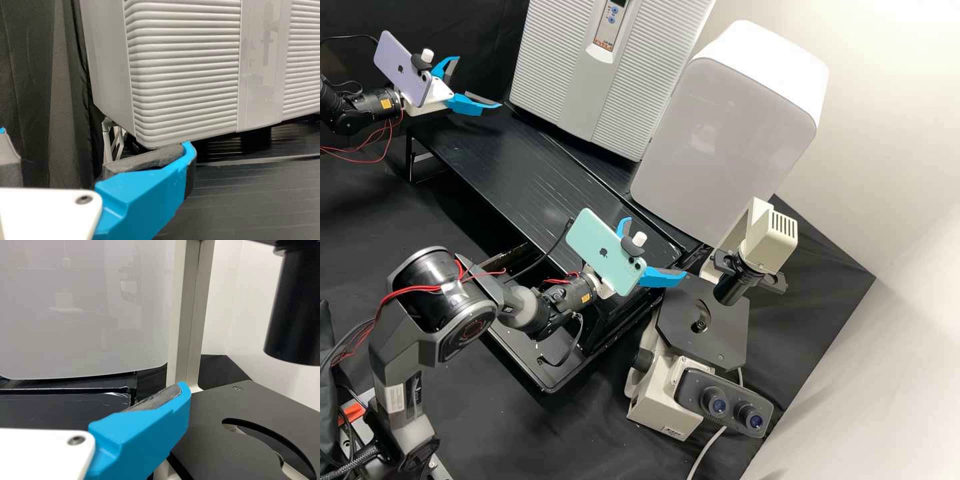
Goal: Open the incubator door
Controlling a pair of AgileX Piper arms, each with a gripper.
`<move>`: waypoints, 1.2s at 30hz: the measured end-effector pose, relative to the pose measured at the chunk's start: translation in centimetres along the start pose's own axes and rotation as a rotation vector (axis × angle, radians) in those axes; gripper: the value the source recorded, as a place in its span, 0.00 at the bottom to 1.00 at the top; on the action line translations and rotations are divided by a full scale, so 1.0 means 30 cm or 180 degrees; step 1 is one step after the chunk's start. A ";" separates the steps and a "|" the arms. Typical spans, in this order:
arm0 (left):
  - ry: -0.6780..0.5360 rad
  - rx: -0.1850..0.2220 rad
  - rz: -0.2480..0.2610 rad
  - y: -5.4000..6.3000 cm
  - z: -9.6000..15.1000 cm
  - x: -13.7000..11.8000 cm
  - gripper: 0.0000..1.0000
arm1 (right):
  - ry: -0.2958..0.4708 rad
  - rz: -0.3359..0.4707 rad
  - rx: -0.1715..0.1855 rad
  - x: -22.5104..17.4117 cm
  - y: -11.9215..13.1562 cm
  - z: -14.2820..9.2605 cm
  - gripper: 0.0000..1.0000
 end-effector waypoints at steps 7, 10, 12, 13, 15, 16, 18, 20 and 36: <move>0.0000 0.0000 0.0000 0.000 0.000 0.000 1.00 | -0.0002 0.0002 0.0000 0.000 0.001 0.001 1.00; 0.0000 0.0000 0.0000 0.000 0.000 0.000 1.00 | -0.0002 0.0002 0.0000 0.000 0.001 0.001 1.00; -0.0012 0.0009 -0.0002 0.000 0.001 0.000 1.00 | -0.0002 0.0002 0.0000 0.000 0.001 0.001 1.00; -0.0017 0.0013 -0.0003 0.000 0.002 0.000 1.00 | -0.0002 0.0002 0.0000 0.000 0.001 0.001 1.00; -0.0058 0.0034 -0.0011 -0.001 0.004 0.000 1.00 | -0.0002 0.0002 0.0000 0.000 0.001 0.001 1.00; -0.0089 0.0039 -0.0018 -0.001 0.006 0.000 1.00 | -0.0002 0.0002 0.0000 0.000 0.001 0.001 1.00; -0.0134 0.0052 0.0003 0.007 0.006 0.007 1.00 | -0.0002 0.0002 0.0000 0.000 0.001 0.001 1.00; -0.0174 0.0055 0.0051 0.022 0.005 0.021 1.00 | -0.0002 0.0002 0.0000 0.000 0.001 0.001 1.00; -0.1067 0.0146 0.0506 0.235 0.115 0.149 1.00 | -0.0002 0.0002 0.0000 0.000 0.001 0.001 1.00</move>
